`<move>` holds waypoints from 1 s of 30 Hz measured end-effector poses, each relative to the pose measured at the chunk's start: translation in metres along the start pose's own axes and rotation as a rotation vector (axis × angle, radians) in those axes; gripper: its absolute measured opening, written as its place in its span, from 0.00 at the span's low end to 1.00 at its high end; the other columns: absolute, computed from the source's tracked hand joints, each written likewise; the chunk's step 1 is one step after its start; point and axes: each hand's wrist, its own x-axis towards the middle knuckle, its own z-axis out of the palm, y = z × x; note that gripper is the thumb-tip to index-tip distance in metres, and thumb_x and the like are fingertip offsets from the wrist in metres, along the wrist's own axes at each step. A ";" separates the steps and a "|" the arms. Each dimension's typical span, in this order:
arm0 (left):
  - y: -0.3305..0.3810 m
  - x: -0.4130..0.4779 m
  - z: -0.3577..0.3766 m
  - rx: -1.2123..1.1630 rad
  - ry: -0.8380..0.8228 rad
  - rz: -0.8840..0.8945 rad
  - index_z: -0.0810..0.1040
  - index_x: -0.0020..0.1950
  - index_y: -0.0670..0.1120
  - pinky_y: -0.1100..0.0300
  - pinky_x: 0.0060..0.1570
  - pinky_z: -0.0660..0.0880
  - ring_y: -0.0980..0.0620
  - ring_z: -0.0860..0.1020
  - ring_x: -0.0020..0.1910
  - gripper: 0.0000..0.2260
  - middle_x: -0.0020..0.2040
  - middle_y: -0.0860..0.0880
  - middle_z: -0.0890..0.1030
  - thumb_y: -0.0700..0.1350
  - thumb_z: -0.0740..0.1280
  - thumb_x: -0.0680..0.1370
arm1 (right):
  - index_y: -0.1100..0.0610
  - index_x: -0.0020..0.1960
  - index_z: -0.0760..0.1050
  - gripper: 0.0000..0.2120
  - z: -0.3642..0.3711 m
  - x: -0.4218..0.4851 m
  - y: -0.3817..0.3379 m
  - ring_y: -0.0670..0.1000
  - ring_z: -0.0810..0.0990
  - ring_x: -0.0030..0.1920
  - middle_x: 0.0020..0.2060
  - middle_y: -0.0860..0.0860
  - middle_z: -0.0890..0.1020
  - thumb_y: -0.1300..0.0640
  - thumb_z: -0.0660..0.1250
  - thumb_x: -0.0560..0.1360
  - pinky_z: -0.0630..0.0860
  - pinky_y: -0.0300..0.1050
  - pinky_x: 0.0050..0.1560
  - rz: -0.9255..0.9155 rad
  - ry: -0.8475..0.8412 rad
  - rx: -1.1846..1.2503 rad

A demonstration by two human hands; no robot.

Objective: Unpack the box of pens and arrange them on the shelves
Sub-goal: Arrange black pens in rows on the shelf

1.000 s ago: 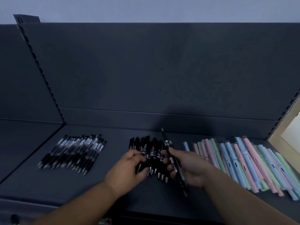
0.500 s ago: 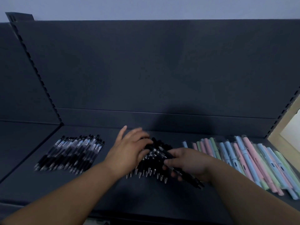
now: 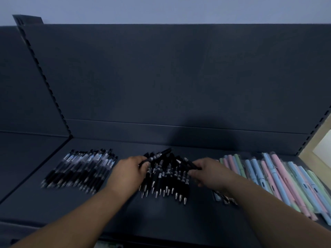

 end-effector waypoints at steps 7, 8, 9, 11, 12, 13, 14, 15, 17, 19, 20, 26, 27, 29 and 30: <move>0.000 -0.007 0.010 -0.106 0.055 -0.196 0.82 0.56 0.47 0.61 0.49 0.74 0.46 0.81 0.51 0.11 0.49 0.45 0.85 0.48 0.64 0.79 | 0.50 0.59 0.81 0.15 0.017 0.023 -0.014 0.52 0.76 0.52 0.52 0.50 0.79 0.59 0.63 0.75 0.68 0.43 0.55 -0.587 0.117 -0.497; -0.001 -0.008 0.011 -0.109 0.061 -0.211 0.83 0.55 0.47 0.61 0.48 0.74 0.46 0.81 0.50 0.11 0.48 0.44 0.85 0.48 0.64 0.79 | 0.49 0.56 0.83 0.16 0.019 0.026 -0.011 0.54 0.78 0.49 0.49 0.49 0.81 0.59 0.63 0.72 0.71 0.47 0.54 -0.647 0.164 -0.567; -0.002 -0.010 0.012 -0.106 0.062 -0.222 0.83 0.54 0.47 0.61 0.46 0.73 0.46 0.81 0.49 0.11 0.46 0.45 0.85 0.49 0.63 0.79 | 0.47 0.52 0.84 0.15 0.021 0.028 -0.006 0.54 0.80 0.46 0.46 0.48 0.82 0.57 0.63 0.71 0.73 0.50 0.52 -0.690 0.209 -0.609; -0.004 -0.014 0.014 -0.091 0.041 -0.240 0.83 0.53 0.47 0.64 0.44 0.70 0.48 0.81 0.48 0.11 0.46 0.47 0.84 0.50 0.63 0.78 | 0.45 0.49 0.84 0.17 0.024 0.032 0.006 0.53 0.82 0.43 0.43 0.46 0.83 0.56 0.59 0.70 0.76 0.54 0.51 -0.725 0.236 -0.674; -0.005 -0.017 0.015 -0.088 0.025 -0.238 0.83 0.53 0.48 0.66 0.45 0.69 0.49 0.80 0.50 0.11 0.48 0.48 0.83 0.51 0.64 0.78 | 0.44 0.48 0.84 0.19 0.027 0.032 0.012 0.53 0.83 0.44 0.45 0.46 0.83 0.56 0.57 0.70 0.76 0.55 0.52 -0.733 0.214 -0.689; -0.006 -0.020 0.017 -0.086 0.010 -0.225 0.82 0.53 0.48 0.67 0.45 0.67 0.50 0.79 0.51 0.11 0.50 0.48 0.82 0.51 0.64 0.78 | 0.45 0.49 0.84 0.20 0.029 0.032 0.017 0.53 0.83 0.47 0.48 0.48 0.84 0.57 0.56 0.69 0.76 0.55 0.54 -0.740 0.181 -0.676; -0.006 -0.022 0.019 -0.086 -0.004 -0.204 0.82 0.53 0.47 0.69 0.45 0.65 0.51 0.79 0.51 0.11 0.51 0.49 0.79 0.52 0.65 0.77 | 0.46 0.51 0.84 0.21 0.030 0.031 0.020 0.53 0.83 0.51 0.52 0.49 0.84 0.59 0.57 0.70 0.74 0.52 0.57 -0.740 0.159 -0.636; -0.007 -0.022 0.020 -0.097 -0.017 -0.182 0.81 0.53 0.47 0.71 0.44 0.63 0.52 0.78 0.50 0.11 0.50 0.50 0.77 0.52 0.66 0.77 | 0.47 0.53 0.84 0.21 0.030 0.030 0.024 0.53 0.81 0.56 0.57 0.50 0.82 0.62 0.57 0.71 0.71 0.48 0.61 -0.723 0.156 -0.567; -0.007 -0.023 0.021 -0.141 -0.047 -0.139 0.79 0.56 0.48 0.74 0.47 0.62 0.56 0.75 0.50 0.11 0.52 0.53 0.73 0.51 0.67 0.76 | 0.46 0.58 0.82 0.23 0.028 0.028 0.029 0.50 0.75 0.63 0.64 0.48 0.77 0.66 0.60 0.73 0.65 0.39 0.66 -0.633 0.177 -0.393; -0.008 -0.023 0.022 -0.166 -0.087 -0.086 0.74 0.66 0.50 0.74 0.57 0.59 0.57 0.71 0.59 0.17 0.60 0.54 0.71 0.50 0.66 0.77 | 0.43 0.60 0.80 0.24 0.029 0.025 0.034 0.46 0.72 0.64 0.65 0.44 0.74 0.67 0.63 0.74 0.65 0.36 0.66 -0.575 0.276 -0.256; -0.007 -0.024 0.024 -0.170 -0.129 -0.059 0.69 0.70 0.50 0.73 0.62 0.56 0.57 0.67 0.66 0.21 0.66 0.54 0.68 0.50 0.65 0.78 | 0.42 0.59 0.80 0.24 0.029 0.024 0.036 0.45 0.71 0.63 0.64 0.42 0.73 0.68 0.64 0.73 0.64 0.33 0.66 -0.568 0.337 -0.210; 0.001 -0.024 0.030 -0.207 -0.420 -0.076 0.49 0.78 0.51 0.63 0.73 0.45 0.56 0.45 0.77 0.29 0.79 0.55 0.45 0.56 0.56 0.81 | 0.39 0.52 0.81 0.19 0.036 0.011 0.032 0.46 0.71 0.58 0.58 0.44 0.76 0.59 0.62 0.71 0.66 0.36 0.58 -0.668 0.480 -0.279; 0.002 -0.021 0.029 -0.232 -0.432 -0.095 0.48 0.78 0.51 0.64 0.72 0.44 0.56 0.44 0.77 0.29 0.79 0.54 0.45 0.56 0.55 0.81 | 0.39 0.53 0.81 0.19 0.038 0.010 0.030 0.46 0.72 0.57 0.57 0.45 0.77 0.58 0.60 0.72 0.68 0.38 0.56 -0.692 0.469 -0.274; 0.003 -0.014 0.029 -0.244 -0.430 -0.144 0.49 0.78 0.48 0.66 0.70 0.44 0.56 0.46 0.77 0.29 0.79 0.51 0.48 0.56 0.55 0.81 | 0.40 0.53 0.81 0.19 0.043 0.007 0.028 0.47 0.75 0.54 0.57 0.45 0.77 0.56 0.57 0.72 0.73 0.38 0.53 -0.729 0.447 -0.273; 0.003 -0.011 0.029 -0.213 -0.417 -0.164 0.52 0.78 0.47 0.67 0.70 0.45 0.55 0.48 0.77 0.29 0.79 0.50 0.49 0.56 0.56 0.81 | 0.41 0.54 0.80 0.19 0.046 0.006 0.027 0.45 0.75 0.53 0.57 0.44 0.76 0.56 0.57 0.72 0.75 0.37 0.52 -0.737 0.437 -0.265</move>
